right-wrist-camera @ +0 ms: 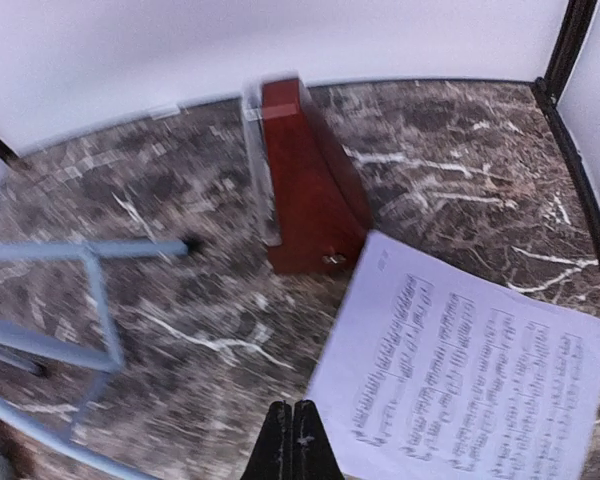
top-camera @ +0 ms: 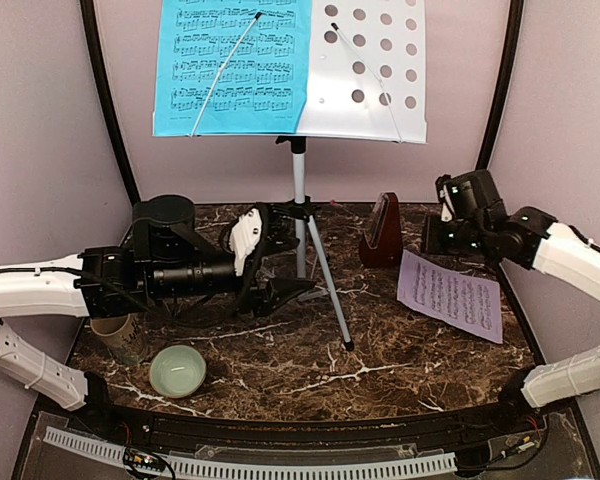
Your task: Set up the instrument practice props
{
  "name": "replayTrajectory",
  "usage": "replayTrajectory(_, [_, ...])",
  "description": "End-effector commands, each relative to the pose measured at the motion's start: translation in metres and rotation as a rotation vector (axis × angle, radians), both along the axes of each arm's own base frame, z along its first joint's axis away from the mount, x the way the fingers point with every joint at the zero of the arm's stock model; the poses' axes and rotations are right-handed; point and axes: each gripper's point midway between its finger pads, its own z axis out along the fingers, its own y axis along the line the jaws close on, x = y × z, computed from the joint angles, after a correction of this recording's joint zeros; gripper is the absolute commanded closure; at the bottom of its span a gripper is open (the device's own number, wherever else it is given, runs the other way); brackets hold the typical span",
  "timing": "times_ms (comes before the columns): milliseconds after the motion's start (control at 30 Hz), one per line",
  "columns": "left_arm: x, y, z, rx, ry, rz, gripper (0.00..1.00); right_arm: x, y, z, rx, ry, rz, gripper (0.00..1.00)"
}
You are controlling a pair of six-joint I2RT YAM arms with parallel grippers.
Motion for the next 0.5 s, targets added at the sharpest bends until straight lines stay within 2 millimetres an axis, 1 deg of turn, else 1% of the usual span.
replayTrajectory(0, [0.015, -0.012, 0.005, -0.089, 0.048, 0.066, 0.25, -0.025, 0.014, 0.062, 0.459, -0.102, -0.038, 1.00])
replayTrajectory(33, [0.017, -0.017, 0.003, -0.099, 0.065, 0.074, 0.23, -0.030, 0.013, 0.077, 0.568, -0.138, -0.051, 1.00])
replayTrajectory(100, [0.018, -0.028, -0.004, -0.114, 0.093, 0.078, 0.21, -0.038, 0.014, 0.095, 0.729, -0.187, -0.045, 1.00])
replayTrajectory(133, [0.018, -0.032, -0.007, -0.114, 0.096, 0.080, 0.20, -0.039, 0.014, 0.096, 0.731, -0.191, -0.042, 1.00])
replayTrajectory(167, [0.019, -0.036, -0.009, -0.113, 0.099, 0.087, 0.20, -0.037, 0.011, 0.090, 0.662, -0.173, -0.047, 1.00])
replayTrajectory(200, [0.020, -0.037, -0.011, -0.118, 0.106, 0.095, 0.19, -0.034, 0.010, 0.076, 0.563, -0.132, -0.056, 1.00])
replayTrajectory(233, [0.021, -0.038, -0.011, -0.127, 0.108, 0.099, 0.19, -0.033, 0.008, 0.058, 0.454, -0.071, -0.055, 0.99])
replayTrajectory(300, [0.024, -0.037, -0.011, -0.135, 0.115, 0.113, 0.19, -0.030, 0.007, 0.019, 0.248, 0.049, -0.050, 0.81])
replayTrajectory(367, [0.026, -0.042, -0.019, -0.101, 0.127, 0.123, 0.19, -0.033, 0.008, -0.013, 0.099, 0.111, -0.050, 0.60])
replayTrajectory(400, [0.026, -0.045, -0.025, -0.077, 0.139, 0.117, 0.19, -0.033, 0.008, -0.026, 0.062, 0.126, -0.056, 0.49])
replayTrajectory(433, [0.025, -0.049, -0.032, -0.052, 0.153, 0.106, 0.19, -0.034, 0.007, -0.037, 0.047, 0.139, -0.063, 0.43])
replayTrajectory(467, [0.025, -0.052, -0.037, -0.034, 0.160, 0.101, 0.19, -0.033, 0.009, -0.043, 0.051, 0.142, -0.058, 0.37])
